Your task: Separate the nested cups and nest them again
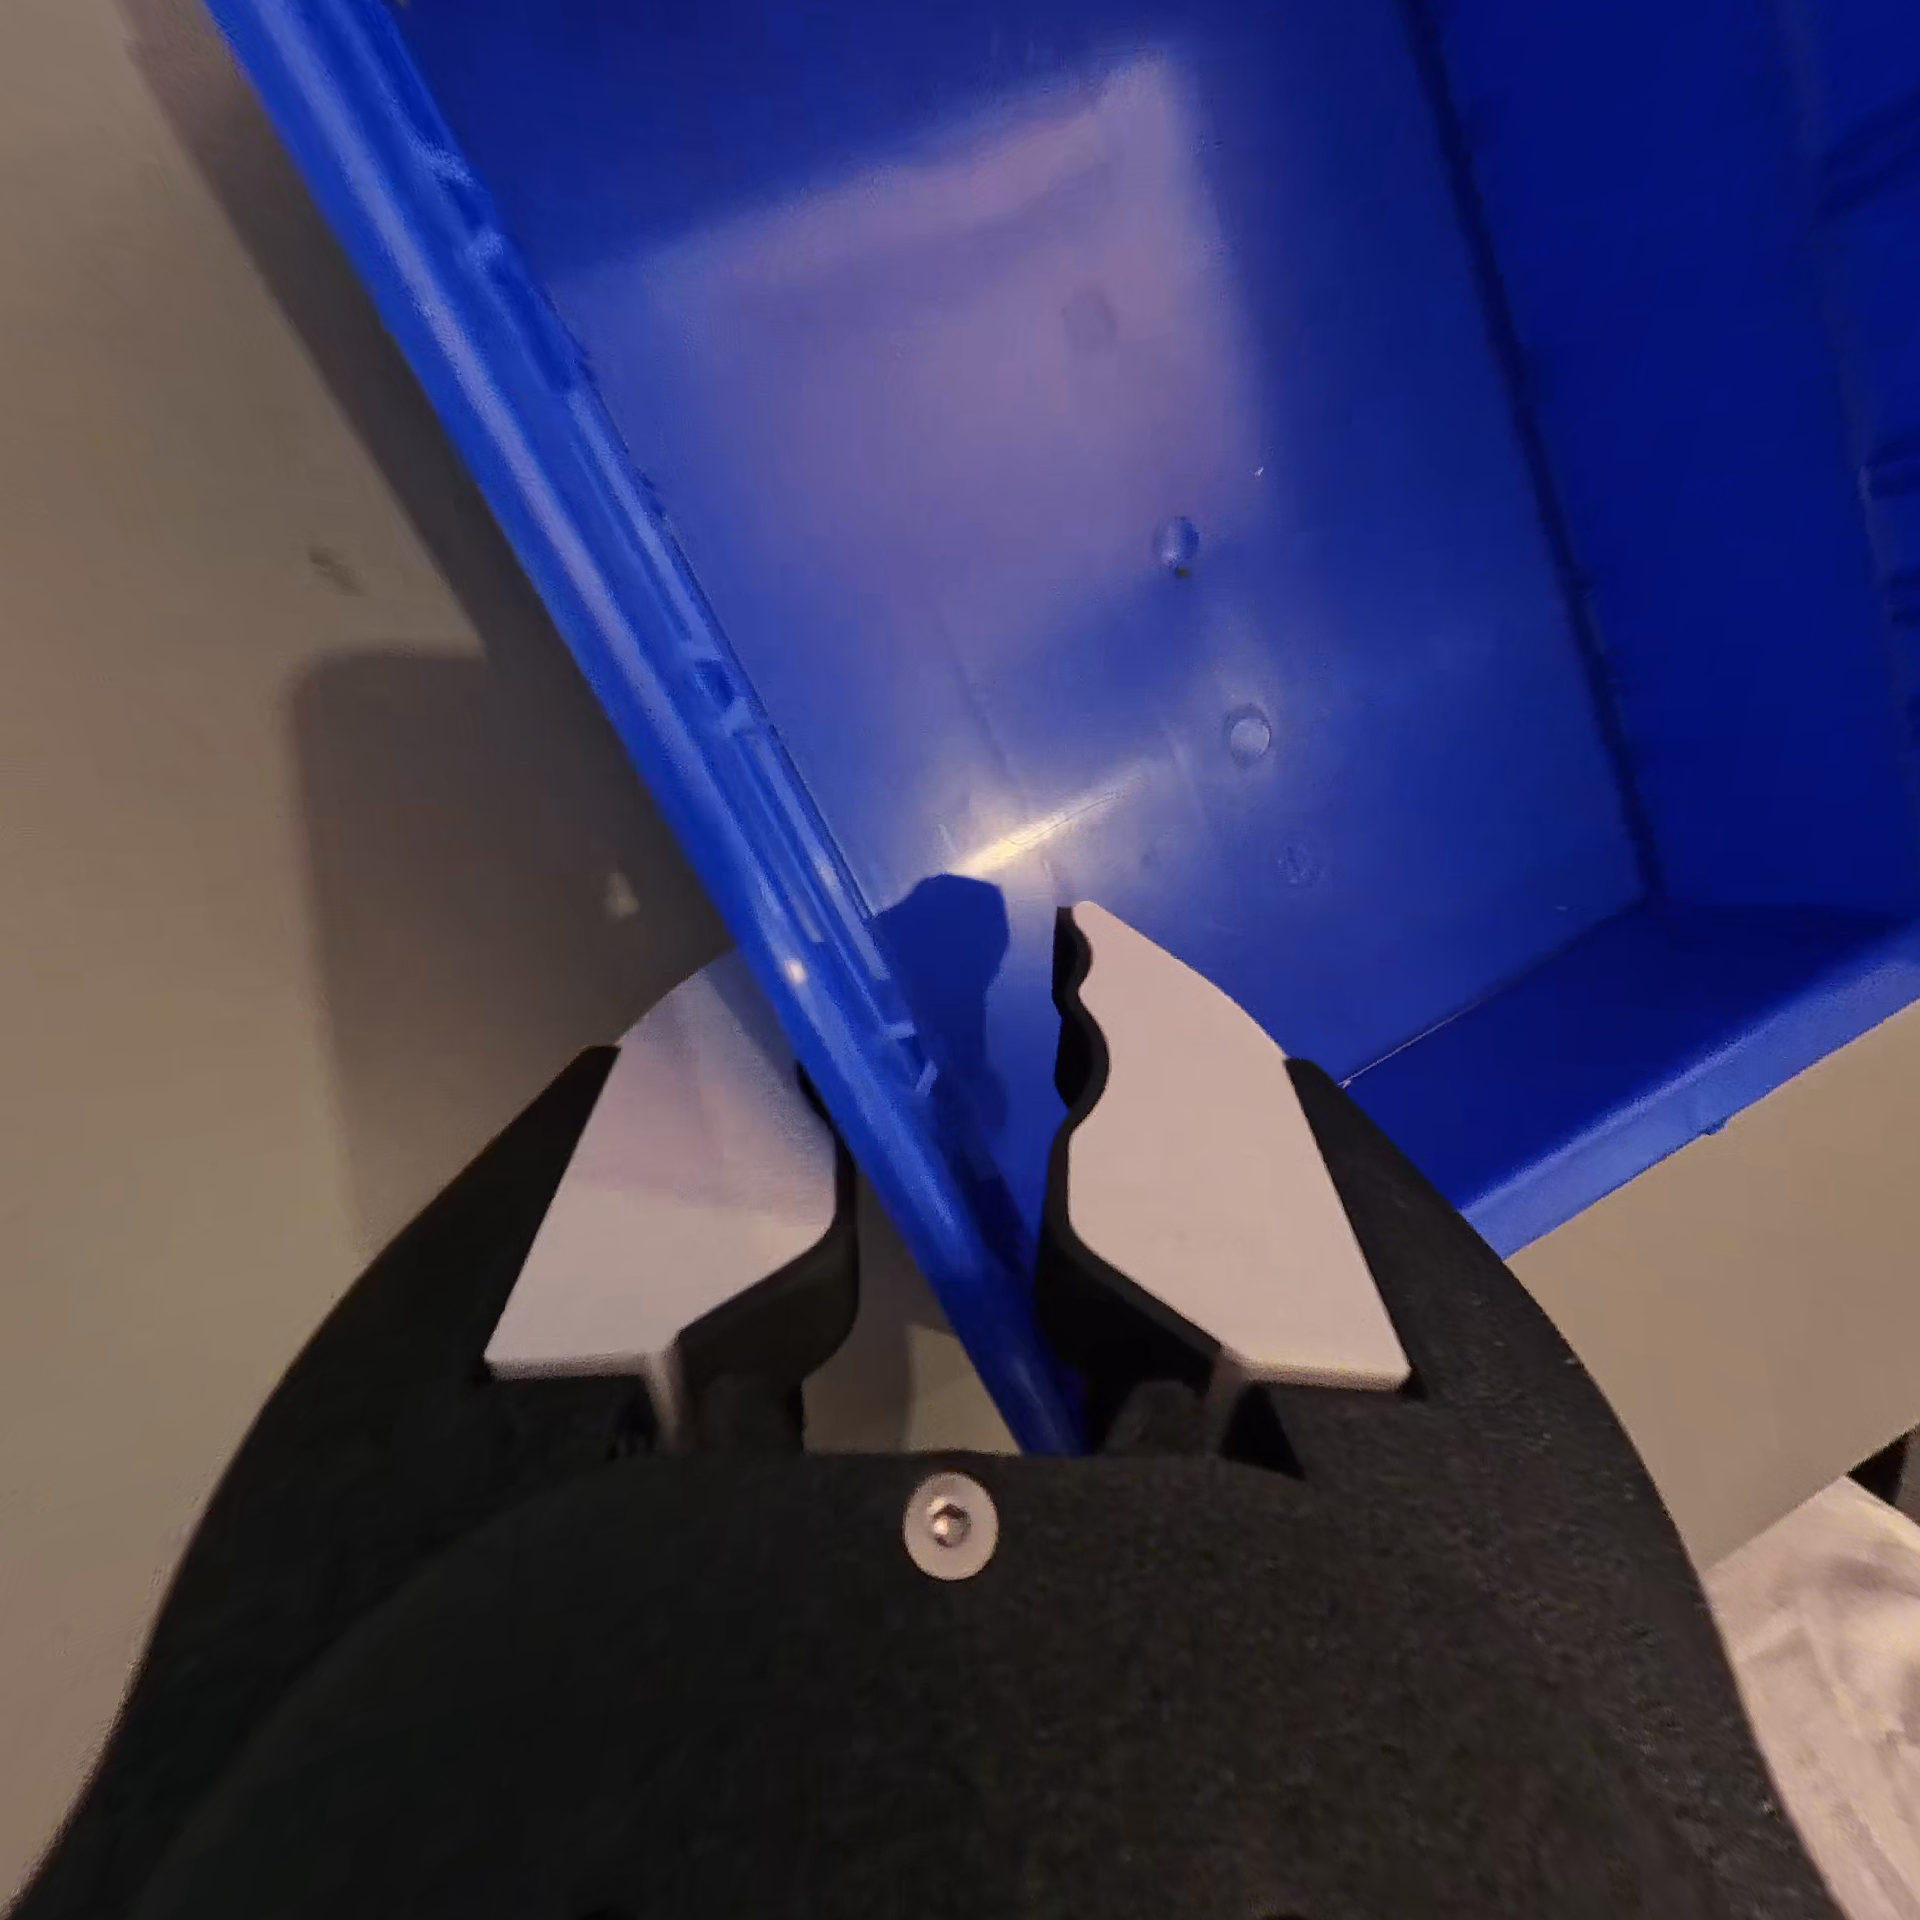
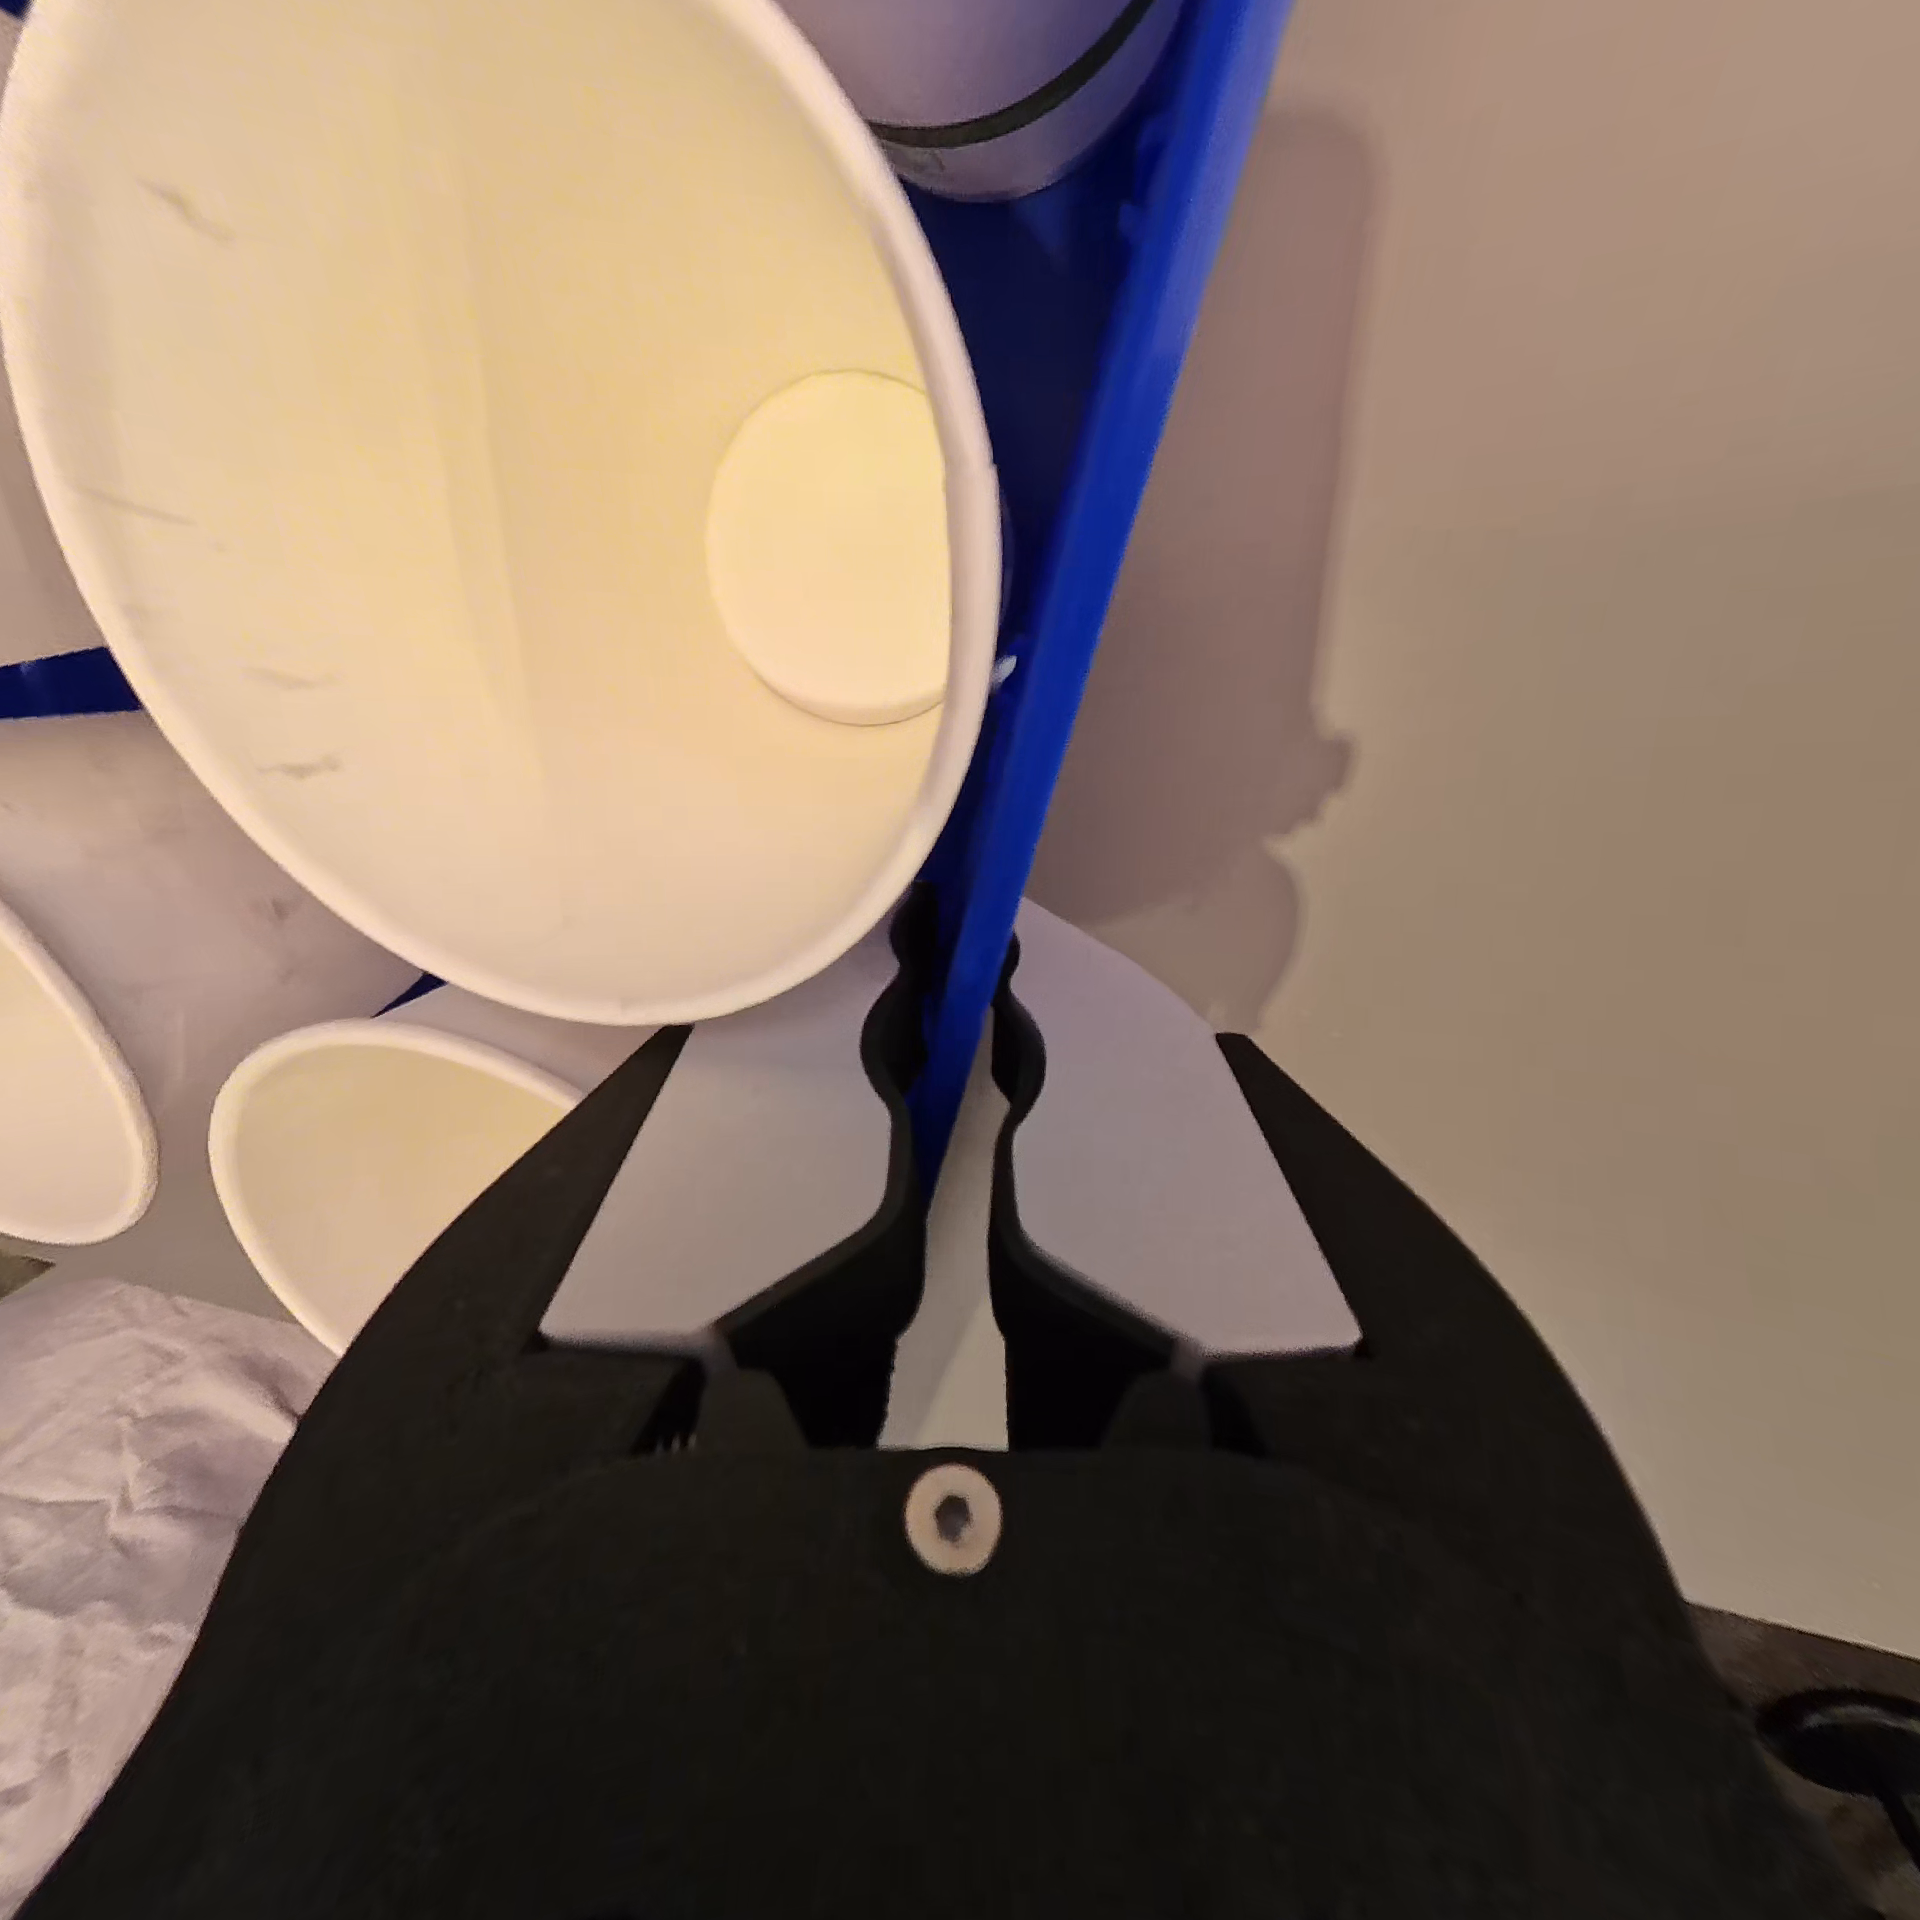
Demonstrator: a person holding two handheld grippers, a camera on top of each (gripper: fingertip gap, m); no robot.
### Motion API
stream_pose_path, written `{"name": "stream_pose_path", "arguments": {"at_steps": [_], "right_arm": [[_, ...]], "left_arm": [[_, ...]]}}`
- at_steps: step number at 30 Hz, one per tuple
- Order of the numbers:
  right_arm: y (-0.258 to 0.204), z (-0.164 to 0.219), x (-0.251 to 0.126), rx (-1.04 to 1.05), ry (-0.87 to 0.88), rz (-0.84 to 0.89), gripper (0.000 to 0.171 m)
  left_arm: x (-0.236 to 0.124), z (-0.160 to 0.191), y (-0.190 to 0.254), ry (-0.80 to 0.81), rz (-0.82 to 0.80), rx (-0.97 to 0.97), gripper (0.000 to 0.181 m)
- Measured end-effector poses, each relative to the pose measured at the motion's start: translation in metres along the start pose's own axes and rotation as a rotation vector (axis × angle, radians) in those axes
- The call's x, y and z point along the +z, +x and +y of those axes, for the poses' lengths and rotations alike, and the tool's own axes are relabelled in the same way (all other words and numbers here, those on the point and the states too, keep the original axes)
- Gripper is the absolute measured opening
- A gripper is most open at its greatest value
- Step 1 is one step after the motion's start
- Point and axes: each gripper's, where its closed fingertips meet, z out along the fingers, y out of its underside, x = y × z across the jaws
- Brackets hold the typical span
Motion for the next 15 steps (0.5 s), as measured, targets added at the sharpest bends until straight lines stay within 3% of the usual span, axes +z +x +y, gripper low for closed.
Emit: {"name": "stream_pose_path", "arguments": {"at_steps": [8, 15], "right_arm": [[-0.036, -0.012, 0.008, -0.058, -0.016, -0.051, 0.009], [-0.038, -0.025, 0.009, 0.007, 0.003, -0.094, 0.011]], "left_arm": [[0.017, -0.010, 0.030, 0.002, 0.047, -0.017, 0.041], [0.020, -0.020, 0.045, 0.055, 0.102, -0.051, 0.049]]}}
